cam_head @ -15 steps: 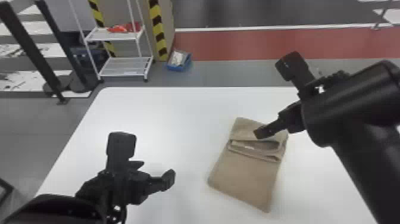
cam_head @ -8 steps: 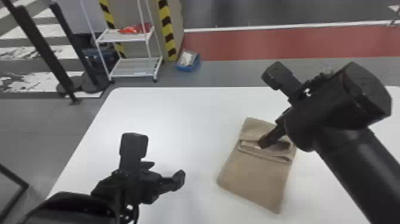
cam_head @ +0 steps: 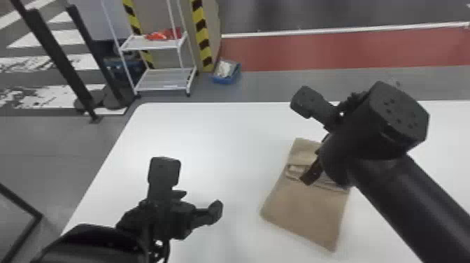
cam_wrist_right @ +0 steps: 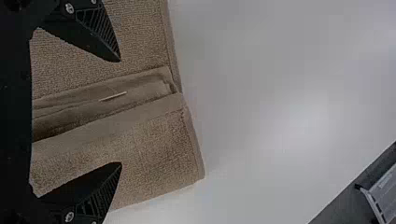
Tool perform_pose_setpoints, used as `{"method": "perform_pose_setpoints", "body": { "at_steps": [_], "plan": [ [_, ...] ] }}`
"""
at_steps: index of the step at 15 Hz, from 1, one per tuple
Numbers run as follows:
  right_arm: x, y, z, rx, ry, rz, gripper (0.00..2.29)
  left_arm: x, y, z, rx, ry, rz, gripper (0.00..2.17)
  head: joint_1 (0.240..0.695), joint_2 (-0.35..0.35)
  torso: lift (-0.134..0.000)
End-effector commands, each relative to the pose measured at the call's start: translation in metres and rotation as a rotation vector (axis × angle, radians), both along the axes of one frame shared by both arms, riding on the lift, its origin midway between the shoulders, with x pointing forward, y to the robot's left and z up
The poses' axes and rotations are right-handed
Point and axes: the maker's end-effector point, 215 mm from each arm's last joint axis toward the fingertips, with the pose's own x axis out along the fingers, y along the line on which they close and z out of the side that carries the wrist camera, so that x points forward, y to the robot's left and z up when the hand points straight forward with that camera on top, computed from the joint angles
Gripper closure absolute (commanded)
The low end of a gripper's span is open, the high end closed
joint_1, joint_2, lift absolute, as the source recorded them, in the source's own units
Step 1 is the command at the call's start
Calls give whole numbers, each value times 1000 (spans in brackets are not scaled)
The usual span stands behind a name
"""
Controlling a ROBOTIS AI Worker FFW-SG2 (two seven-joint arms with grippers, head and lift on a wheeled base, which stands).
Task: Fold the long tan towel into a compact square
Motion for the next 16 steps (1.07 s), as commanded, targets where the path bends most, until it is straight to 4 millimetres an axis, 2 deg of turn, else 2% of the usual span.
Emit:
{"method": "perform_pose_setpoints", "body": {
  "at_steps": [1, 8, 12, 16],
  "plan": [
    [0, -3, -9, -70, -16, 38, 97, 0, -1, -1, 0, 2, -3, 151, 695, 165, -124],
    [-5, -3, -28, -146, -12, 54, 154, 3, -1, -2, -2, -9, -4, 151, 695, 160, -124],
    [-4, 0, -30, -167, -11, 46, 333, 2, 2, -2, 3, -9, -4, 151, 695, 161, -124],
    [-2, 6, -25, -157, -19, 42, 410, 1, 2, -1, 2, -10, -5, 151, 695, 168, -124]
  ]
}}
